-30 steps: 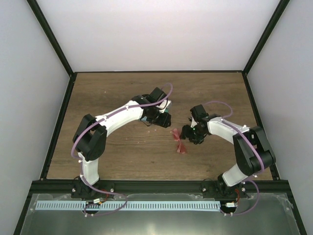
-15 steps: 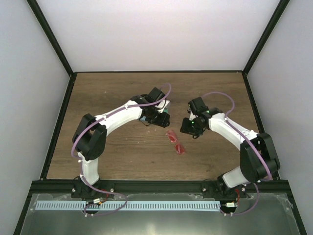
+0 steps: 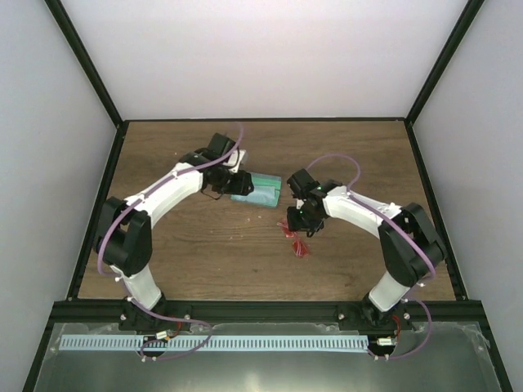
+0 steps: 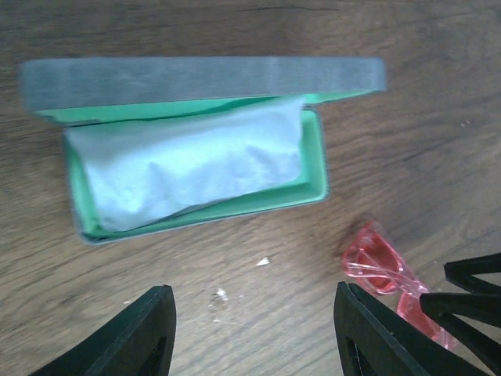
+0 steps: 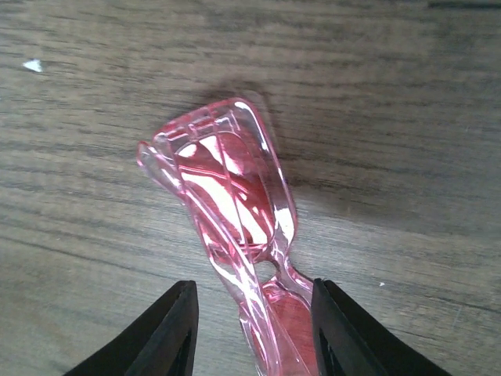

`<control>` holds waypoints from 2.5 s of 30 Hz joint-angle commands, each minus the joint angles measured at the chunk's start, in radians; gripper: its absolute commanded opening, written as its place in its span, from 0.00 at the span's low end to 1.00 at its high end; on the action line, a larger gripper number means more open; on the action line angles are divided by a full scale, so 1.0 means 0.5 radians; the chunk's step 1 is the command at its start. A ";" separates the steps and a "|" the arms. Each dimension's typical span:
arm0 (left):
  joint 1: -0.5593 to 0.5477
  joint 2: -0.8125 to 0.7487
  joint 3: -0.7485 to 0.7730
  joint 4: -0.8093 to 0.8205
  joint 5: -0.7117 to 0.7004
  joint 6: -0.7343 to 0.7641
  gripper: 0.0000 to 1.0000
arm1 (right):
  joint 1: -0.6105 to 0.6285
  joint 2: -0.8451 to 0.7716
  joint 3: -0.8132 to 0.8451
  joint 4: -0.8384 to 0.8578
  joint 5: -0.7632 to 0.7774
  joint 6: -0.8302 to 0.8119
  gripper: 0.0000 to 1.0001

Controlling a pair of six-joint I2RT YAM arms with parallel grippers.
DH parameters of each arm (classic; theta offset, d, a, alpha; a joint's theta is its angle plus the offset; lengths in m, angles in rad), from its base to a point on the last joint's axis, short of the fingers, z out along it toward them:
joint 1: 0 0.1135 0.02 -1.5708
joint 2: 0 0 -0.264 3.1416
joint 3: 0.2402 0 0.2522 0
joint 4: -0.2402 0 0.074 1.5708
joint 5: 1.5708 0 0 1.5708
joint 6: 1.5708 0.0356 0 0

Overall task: Organize the sunglasses
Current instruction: Pick up the sunglasses from the center of the board, then adjust the sunglasses case at the center of the board.

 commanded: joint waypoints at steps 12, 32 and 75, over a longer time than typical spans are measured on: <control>0.400 -0.062 -0.178 0.206 -0.138 -0.209 0.56 | 0.087 0.117 -0.025 -0.049 0.117 -0.013 0.33; 0.428 0.837 0.539 0.472 0.021 -0.122 0.57 | 0.087 0.125 0.057 -0.159 0.168 -0.013 0.12; -0.128 -0.290 -0.748 0.786 0.219 -0.066 0.57 | -0.259 -0.046 0.209 -0.065 -0.065 0.094 0.12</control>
